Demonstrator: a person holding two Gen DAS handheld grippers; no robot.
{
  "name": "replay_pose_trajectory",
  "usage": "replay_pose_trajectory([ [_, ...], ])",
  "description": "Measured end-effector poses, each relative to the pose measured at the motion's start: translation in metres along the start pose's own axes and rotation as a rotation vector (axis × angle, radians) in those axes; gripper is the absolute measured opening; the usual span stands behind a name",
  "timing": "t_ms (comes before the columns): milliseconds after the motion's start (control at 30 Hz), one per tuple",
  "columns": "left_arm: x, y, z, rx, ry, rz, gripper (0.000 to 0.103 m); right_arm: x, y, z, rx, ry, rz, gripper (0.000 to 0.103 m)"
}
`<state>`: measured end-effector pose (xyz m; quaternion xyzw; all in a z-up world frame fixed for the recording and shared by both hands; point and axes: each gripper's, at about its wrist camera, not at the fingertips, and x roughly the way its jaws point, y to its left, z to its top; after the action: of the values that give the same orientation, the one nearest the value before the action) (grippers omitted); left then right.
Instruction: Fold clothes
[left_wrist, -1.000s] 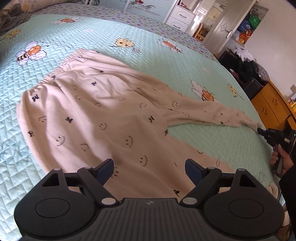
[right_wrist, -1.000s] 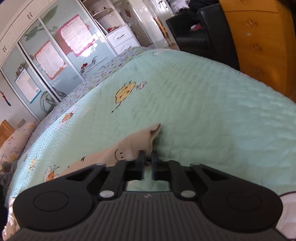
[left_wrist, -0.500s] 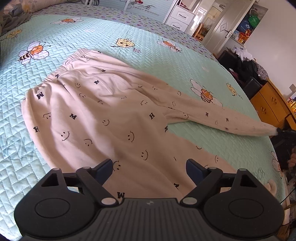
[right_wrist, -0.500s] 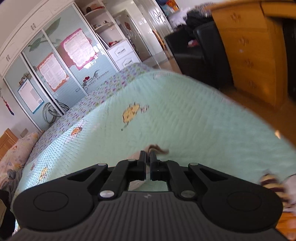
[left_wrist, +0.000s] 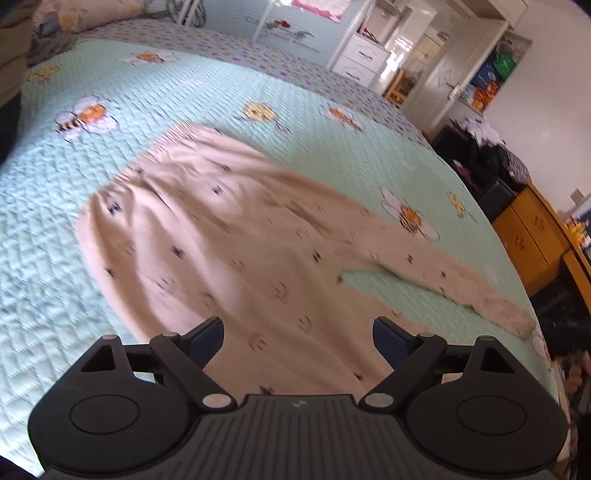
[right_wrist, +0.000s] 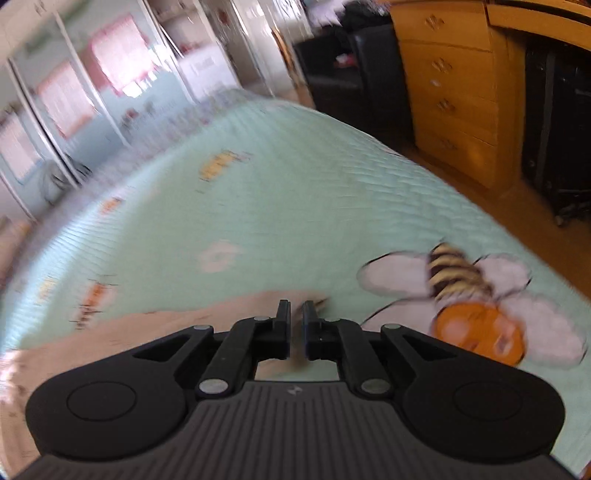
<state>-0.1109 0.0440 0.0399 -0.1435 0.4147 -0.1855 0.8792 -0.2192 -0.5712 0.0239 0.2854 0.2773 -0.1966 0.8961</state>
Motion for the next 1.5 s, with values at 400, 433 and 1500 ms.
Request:
replay_pose_trajectory([
  [400, -0.026, 0.061, 0.035, 0.056, -0.121, 0.28, 0.096, -0.031, 0.087, -0.088, -0.09, 0.027, 0.283, 0.043],
  [433, -0.027, 0.072, 0.035, 0.038, -0.122, 0.294, 0.096, -0.041, 0.079, -0.088, -0.09, 0.024, 0.262, 0.044],
  [1500, -0.027, 0.108, 0.013, -0.169, -0.131, 0.191, 0.097, -0.056, -0.021, -0.113, 0.046, 0.086, 0.206, 0.009],
])
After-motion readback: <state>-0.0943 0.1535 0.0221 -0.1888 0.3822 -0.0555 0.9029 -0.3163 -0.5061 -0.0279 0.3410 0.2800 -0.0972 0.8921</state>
